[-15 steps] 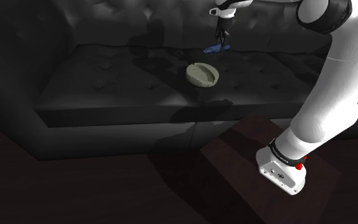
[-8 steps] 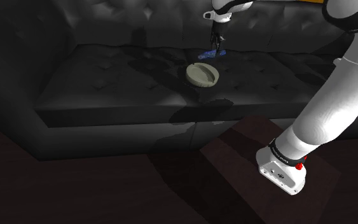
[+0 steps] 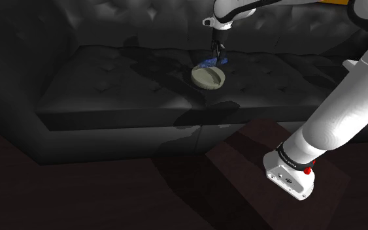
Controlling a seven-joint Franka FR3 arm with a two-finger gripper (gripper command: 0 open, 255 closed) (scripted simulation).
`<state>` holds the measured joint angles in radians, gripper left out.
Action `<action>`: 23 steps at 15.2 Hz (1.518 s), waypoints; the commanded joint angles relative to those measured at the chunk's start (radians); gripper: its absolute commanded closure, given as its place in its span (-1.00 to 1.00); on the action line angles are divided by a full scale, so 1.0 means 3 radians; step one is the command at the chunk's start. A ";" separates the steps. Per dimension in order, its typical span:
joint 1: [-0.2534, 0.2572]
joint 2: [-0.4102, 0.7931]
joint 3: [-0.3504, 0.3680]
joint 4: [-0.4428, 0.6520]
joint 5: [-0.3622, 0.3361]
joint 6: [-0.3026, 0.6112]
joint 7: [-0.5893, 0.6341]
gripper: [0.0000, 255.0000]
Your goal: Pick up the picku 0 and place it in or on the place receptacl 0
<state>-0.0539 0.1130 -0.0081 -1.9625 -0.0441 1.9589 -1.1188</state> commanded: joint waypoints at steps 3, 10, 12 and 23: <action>0.0003 0.0076 0.0003 -0.0085 -0.0002 0.0162 0.0015 1.00; 0.0002 0.0218 0.0001 -0.0231 -0.0008 0.0450 0.0027 1.00; 0.0002 0.0248 0.0001 -0.0256 -0.0009 0.0504 0.0030 1.00; 0.0002 0.0249 0.0001 -0.0255 -0.0009 0.0504 0.0030 -1.00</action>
<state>-0.0532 0.1877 -0.0078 -2.0390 -0.0468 2.1101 -1.1099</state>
